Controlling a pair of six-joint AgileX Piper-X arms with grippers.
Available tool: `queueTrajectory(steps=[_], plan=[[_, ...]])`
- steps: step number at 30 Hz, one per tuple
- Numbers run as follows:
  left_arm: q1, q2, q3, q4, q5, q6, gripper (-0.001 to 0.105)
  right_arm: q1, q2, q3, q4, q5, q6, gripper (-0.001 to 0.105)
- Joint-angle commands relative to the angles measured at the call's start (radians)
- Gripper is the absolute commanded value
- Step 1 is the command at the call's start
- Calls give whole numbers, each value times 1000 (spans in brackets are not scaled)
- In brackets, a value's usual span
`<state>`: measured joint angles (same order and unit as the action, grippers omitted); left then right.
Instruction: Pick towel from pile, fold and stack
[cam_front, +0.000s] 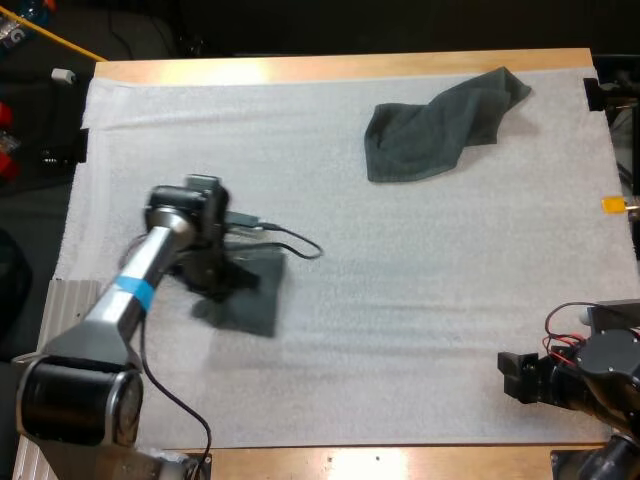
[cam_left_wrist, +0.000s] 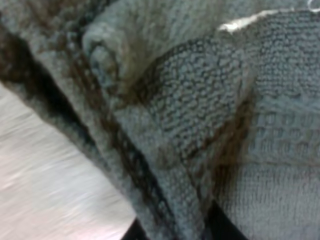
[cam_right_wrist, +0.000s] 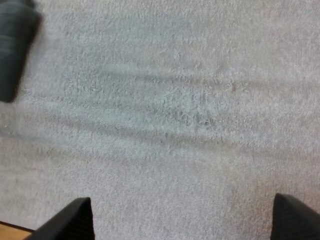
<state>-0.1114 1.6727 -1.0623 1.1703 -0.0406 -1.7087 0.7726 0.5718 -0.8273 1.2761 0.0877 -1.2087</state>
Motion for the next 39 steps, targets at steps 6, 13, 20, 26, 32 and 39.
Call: queueTrajectory(steps=[6,13,20,26,32,39], plan=[[148,-13,-4,21,-96,67,0,-2,0,-5,8,-1,-8,70],[258,-13,-4,19,-118,70,0,-2,0,-5,8,-1,-8,70],[333,-13,-4,19,-113,70,0,-2,0,-5,8,-22,-8,70],[351,-13,-4,15,-122,70,25,-2,0,-5,16,-24,-8,70],[351,-14,-5,15,-124,77,72,-2,0,-5,25,-24,-8,70],[351,-30,-81,66,-115,68,63,-2,0,-5,30,-24,-8,70]])
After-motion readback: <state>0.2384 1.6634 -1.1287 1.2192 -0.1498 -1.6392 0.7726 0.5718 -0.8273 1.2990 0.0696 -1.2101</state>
